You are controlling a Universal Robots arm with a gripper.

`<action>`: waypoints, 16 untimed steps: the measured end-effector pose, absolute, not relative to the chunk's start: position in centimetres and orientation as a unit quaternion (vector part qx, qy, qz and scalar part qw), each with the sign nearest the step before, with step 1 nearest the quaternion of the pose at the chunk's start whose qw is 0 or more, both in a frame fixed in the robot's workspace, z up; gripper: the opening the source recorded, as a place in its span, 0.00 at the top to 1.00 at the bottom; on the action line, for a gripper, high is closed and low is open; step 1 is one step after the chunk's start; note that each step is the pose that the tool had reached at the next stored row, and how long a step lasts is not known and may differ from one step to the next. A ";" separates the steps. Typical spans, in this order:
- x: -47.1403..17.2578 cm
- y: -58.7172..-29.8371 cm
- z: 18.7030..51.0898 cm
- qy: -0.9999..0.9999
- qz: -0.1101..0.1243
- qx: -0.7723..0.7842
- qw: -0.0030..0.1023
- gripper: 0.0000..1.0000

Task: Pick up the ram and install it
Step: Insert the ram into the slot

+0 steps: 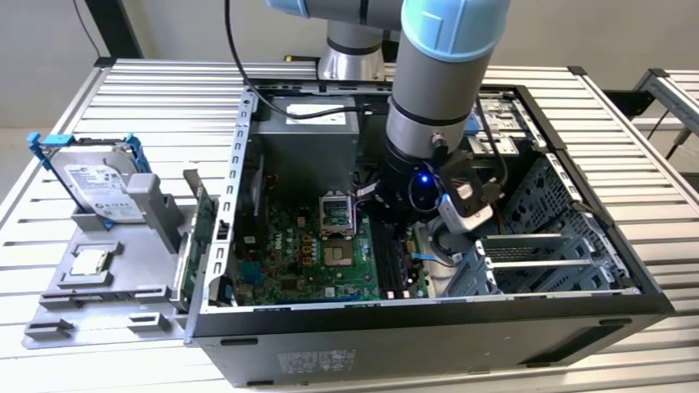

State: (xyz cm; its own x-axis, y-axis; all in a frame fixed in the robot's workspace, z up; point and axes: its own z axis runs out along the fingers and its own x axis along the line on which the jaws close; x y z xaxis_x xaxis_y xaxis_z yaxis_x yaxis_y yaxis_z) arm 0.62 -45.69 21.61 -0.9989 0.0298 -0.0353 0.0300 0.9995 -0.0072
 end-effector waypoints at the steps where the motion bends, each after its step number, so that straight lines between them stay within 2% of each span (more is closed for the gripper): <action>1: 0.7 -45.7 21.6 1.000 -0.004 0.015 0.018 1.00; 16: 0.8 -45.7 21.1 1.000 -0.004 0.016 0.018 1.00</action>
